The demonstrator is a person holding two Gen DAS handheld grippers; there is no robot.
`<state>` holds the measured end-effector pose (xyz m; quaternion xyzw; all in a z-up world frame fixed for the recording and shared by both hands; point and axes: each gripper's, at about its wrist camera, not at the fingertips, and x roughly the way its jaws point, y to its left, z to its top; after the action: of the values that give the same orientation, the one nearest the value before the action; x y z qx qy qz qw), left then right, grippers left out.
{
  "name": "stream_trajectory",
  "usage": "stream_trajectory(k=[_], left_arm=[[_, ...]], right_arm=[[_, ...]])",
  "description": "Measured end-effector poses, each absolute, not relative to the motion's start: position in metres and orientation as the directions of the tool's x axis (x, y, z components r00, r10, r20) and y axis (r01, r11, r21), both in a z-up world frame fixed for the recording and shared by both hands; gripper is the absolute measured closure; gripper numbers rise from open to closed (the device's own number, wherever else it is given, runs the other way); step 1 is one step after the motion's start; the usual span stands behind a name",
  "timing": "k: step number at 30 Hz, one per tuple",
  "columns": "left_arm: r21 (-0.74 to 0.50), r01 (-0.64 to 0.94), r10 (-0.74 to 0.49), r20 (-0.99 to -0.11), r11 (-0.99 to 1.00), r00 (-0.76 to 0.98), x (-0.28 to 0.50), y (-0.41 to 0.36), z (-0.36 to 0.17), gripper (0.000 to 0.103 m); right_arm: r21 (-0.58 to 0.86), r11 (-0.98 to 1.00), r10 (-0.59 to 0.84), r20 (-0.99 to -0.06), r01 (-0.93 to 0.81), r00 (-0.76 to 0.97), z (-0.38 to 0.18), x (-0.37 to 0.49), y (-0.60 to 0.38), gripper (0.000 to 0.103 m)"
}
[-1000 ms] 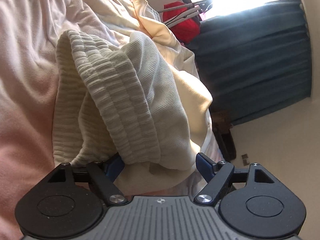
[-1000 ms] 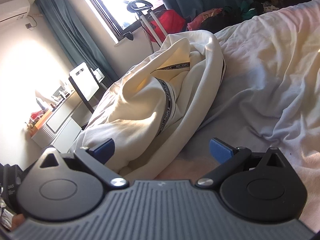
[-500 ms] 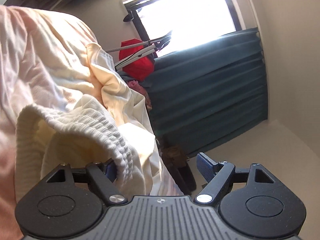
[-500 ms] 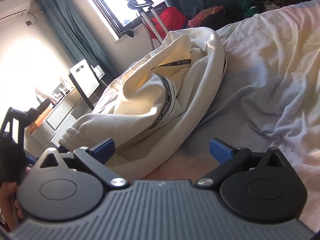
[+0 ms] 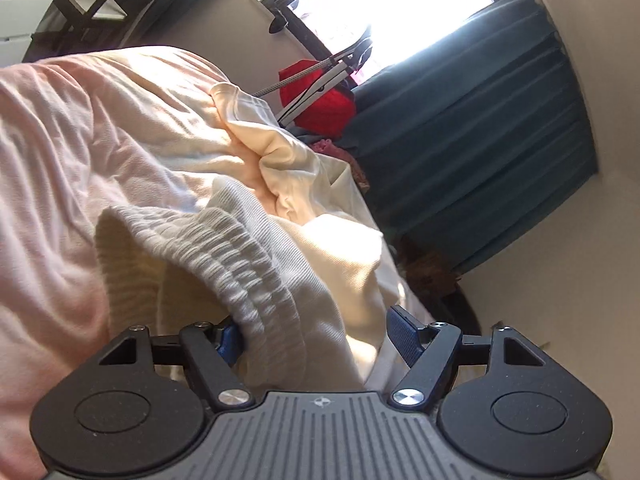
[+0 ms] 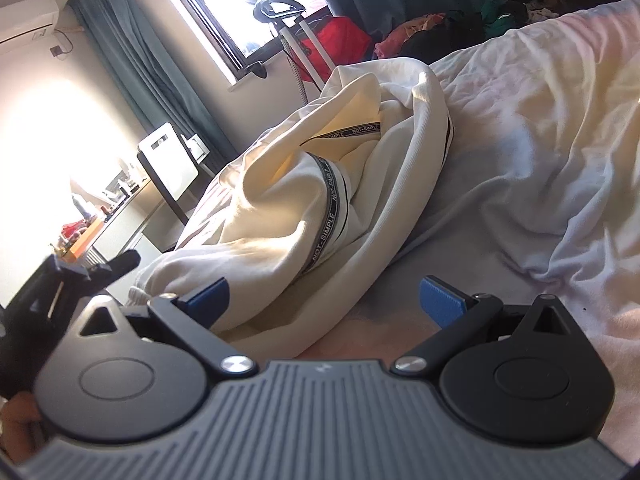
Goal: Fold clothes
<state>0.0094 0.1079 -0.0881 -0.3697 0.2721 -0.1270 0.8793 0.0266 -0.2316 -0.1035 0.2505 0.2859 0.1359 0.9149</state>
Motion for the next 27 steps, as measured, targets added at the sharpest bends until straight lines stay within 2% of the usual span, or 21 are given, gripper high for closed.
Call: stream_trajectory(k=[2, 7, 9, 11, 13, 14, 17, 19, 21, 24, 27], left_arm=[[-0.689, 0.008, -0.409, -0.422, 0.725, 0.809, 0.001, 0.105, -0.087, 0.029], [-0.737, -0.031, -0.441, -0.437, 0.676, 0.784, 0.01, 0.102, -0.098, 0.029], [-0.75, -0.058, -0.447, -0.453, 0.658, 0.771, 0.015, 0.102, -0.105, 0.032], [-0.747, -0.079, -0.437, -0.468, 0.66, 0.769, 0.018, 0.102, -0.109, 0.047], [-0.74, -0.084, -0.422, -0.469, 0.668, 0.776, 0.024, 0.103, -0.11, 0.057], [-0.742, -0.08, -0.416, -0.458, 0.665, 0.785, 0.026, 0.105, -0.11, 0.067], [-0.778, -0.045, -0.424, -0.39, 0.627, 0.818, 0.028, 0.113, -0.106, 0.086], [-0.809, -0.006, -0.436, -0.323, 0.587, 0.84, 0.029, 0.119, -0.101, 0.095], [-0.836, 0.041, -0.442, -0.247, 0.547, 0.863, 0.03, 0.124, -0.094, 0.095], [-0.868, 0.092, -0.433, -0.149, 0.488, 0.889, 0.033, 0.135, -0.084, 0.095], [-0.891, 0.1, -0.406, -0.1, 0.443, 0.908, 0.034, 0.15, -0.079, 0.095]], right_arm=[[0.54, 0.834, 0.399, -0.456, -0.109, 0.795, -0.103, 0.026, -0.231, 0.0], [0.545, 0.829, 0.411, -0.445, -0.123, 0.796, -0.099, 0.022, -0.23, 0.0], [0.563, 0.817, 0.414, -0.427, -0.122, 0.804, -0.098, 0.02, -0.233, 0.0], [0.604, 0.787, 0.431, -0.392, -0.126, 0.813, -0.097, 0.02, -0.237, 0.0], [0.652, 0.747, 0.453, -0.352, -0.133, 0.819, -0.097, 0.019, -0.242, 0.0], [0.665, 0.734, 0.461, -0.34, -0.137, 0.819, -0.096, 0.02, -0.243, 0.0], [0.685, 0.708, 0.494, -0.307, -0.171, 0.814, -0.094, 0.02, -0.241, 0.0], [0.676, 0.712, 0.5, -0.297, -0.19, 0.814, -0.092, 0.021, -0.237, 0.0], [0.7, 0.682, 0.529, -0.273, -0.212, 0.803, -0.091, 0.027, -0.233, 0.0], [0.754, 0.625, 0.588, -0.284, -0.202, 0.757, -0.093, 0.051, -0.222, 0.0], [0.792, 0.586, 0.635, -0.32, -0.168, 0.703, -0.101, 0.085, -0.203, 0.01]])
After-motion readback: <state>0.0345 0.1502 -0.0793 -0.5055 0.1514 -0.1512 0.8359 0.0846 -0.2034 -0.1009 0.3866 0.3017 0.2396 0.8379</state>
